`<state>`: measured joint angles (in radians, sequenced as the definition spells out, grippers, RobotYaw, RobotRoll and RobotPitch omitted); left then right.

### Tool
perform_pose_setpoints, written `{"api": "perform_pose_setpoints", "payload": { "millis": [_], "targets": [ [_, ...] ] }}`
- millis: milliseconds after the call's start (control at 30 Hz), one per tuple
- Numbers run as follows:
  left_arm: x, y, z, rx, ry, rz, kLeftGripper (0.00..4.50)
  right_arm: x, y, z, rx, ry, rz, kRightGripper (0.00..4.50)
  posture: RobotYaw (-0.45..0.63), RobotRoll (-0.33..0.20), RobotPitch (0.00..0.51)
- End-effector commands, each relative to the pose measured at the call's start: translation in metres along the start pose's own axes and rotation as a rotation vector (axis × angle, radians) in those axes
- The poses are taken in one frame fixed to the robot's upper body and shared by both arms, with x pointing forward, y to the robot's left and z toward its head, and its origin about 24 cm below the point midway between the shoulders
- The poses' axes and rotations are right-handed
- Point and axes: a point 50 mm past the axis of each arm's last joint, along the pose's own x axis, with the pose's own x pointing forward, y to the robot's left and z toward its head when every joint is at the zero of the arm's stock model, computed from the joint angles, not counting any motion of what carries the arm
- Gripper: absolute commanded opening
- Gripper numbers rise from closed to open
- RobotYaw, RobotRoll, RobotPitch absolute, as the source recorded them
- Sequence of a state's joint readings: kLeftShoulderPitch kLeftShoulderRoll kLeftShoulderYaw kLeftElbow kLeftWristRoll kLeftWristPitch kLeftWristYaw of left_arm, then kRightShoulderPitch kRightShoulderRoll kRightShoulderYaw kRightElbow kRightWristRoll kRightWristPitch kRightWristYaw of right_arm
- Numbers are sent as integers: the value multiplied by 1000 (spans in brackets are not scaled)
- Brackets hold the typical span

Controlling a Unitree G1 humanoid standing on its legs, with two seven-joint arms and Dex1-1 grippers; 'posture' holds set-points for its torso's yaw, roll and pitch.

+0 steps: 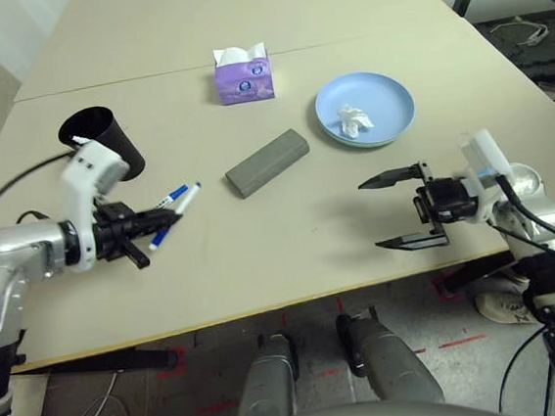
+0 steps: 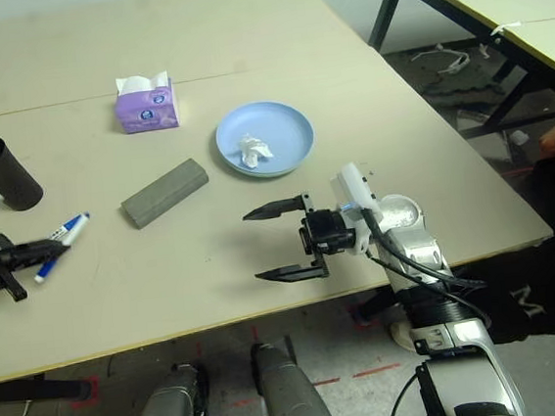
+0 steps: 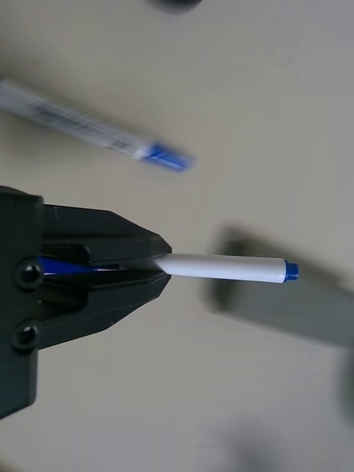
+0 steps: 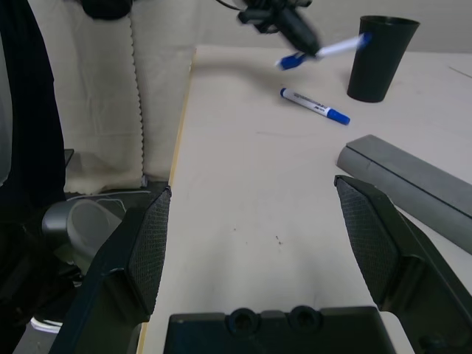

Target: Organize and tidy the items on the table.

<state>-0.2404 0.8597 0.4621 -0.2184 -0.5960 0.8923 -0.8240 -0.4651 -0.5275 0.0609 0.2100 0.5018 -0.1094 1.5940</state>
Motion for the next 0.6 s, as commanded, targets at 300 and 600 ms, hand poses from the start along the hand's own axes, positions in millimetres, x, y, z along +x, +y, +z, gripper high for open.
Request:
{"api": "perform_pose_setpoints", "payload": {
  "millis": [300,600],
  "targets": [
    [-14,45,39,86,-422,474,24,6,-24,11,126,-118,-227,4500,-32,0,178],
    [-3,76,68,214,-552,543,24,5,-18,10,161,-84,-260,4500,-67,0,168]
  ]
}}
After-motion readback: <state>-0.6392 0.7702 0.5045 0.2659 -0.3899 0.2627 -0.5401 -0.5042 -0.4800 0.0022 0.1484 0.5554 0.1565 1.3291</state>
